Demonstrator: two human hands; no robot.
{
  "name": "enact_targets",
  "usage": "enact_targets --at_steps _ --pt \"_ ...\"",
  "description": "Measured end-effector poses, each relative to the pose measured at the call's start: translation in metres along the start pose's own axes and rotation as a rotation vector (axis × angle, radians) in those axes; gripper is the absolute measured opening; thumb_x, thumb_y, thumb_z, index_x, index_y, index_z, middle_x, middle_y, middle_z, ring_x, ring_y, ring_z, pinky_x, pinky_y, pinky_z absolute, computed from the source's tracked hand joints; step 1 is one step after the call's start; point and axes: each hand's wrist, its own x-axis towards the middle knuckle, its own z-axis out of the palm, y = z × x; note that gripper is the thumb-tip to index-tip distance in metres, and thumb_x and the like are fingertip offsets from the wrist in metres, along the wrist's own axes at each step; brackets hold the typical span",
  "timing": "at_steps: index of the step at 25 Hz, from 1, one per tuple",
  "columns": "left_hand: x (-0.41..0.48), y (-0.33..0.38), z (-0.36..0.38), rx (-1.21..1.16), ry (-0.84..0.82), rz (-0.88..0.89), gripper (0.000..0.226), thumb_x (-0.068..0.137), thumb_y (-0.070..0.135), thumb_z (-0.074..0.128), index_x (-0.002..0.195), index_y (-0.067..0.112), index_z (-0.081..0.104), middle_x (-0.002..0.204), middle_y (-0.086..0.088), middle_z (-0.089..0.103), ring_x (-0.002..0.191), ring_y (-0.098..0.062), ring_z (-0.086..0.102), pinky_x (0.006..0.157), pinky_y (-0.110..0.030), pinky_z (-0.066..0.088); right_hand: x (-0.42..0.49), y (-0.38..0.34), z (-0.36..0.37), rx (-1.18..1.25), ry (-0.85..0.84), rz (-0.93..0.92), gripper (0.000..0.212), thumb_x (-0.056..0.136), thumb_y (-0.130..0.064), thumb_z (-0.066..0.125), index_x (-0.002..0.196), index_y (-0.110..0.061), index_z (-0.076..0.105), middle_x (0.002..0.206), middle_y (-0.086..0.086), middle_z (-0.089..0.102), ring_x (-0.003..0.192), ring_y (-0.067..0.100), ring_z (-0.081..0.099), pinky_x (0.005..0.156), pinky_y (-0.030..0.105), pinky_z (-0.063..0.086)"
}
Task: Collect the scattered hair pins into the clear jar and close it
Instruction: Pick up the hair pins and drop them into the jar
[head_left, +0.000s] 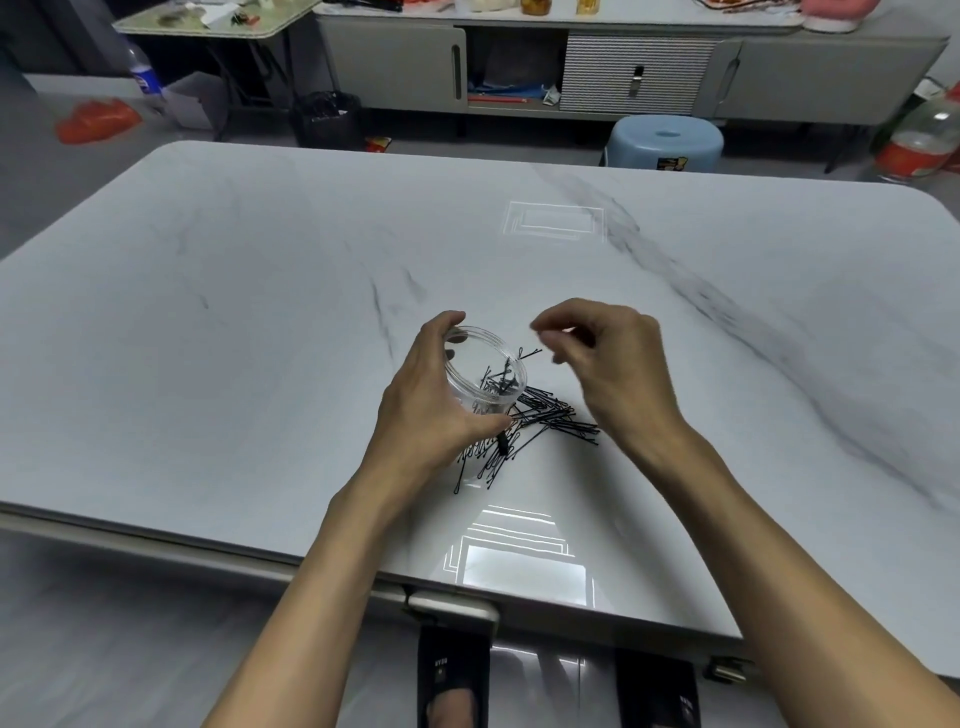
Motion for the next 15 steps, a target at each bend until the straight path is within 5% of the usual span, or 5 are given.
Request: enact_targets --at_steps 6,11,15 --pt "0.002 -0.003 -0.004 -0.042 0.087 -0.056 0.100 0.052 0.030 0.092 0.135 0.032 0.037 0.129 0.013 0.052 0.112 -0.008 0.052 0.089 -0.026 0.043 -0.014 0.046 0.011 -0.339 -0.187 0.244 0.007 0.081 -0.022 0.071 0.085 -0.017 0.074 0.083 -0.001 0.071 0.082 0.019 0.063 0.070 0.027 0.043" --pt "0.002 -0.005 -0.004 -0.052 0.090 -0.057 0.100 0.053 0.030 0.092 0.136 0.032 0.037 0.130 0.013 0.051 0.112 -0.008 0.052 0.090 -0.026 0.043 -0.015 0.046 0.023 -0.508 -0.209 0.189 0.006 0.083 -0.018 0.065 0.079 -0.018 0.069 0.081 0.000 0.066 0.081 0.026 0.060 0.063 0.031 0.038" --pt "0.003 -0.003 -0.004 -0.045 0.095 -0.053 0.100 0.053 0.030 0.092 0.137 0.031 0.036 0.131 0.013 0.051 0.112 -0.008 0.051 0.090 -0.027 0.043 -0.018 0.043 0.023 -0.682 -0.289 0.136 0.010 0.087 -0.005 0.052 0.090 -0.007 0.061 0.093 0.011 0.062 0.086 0.034 0.056 0.072 0.041 0.049"
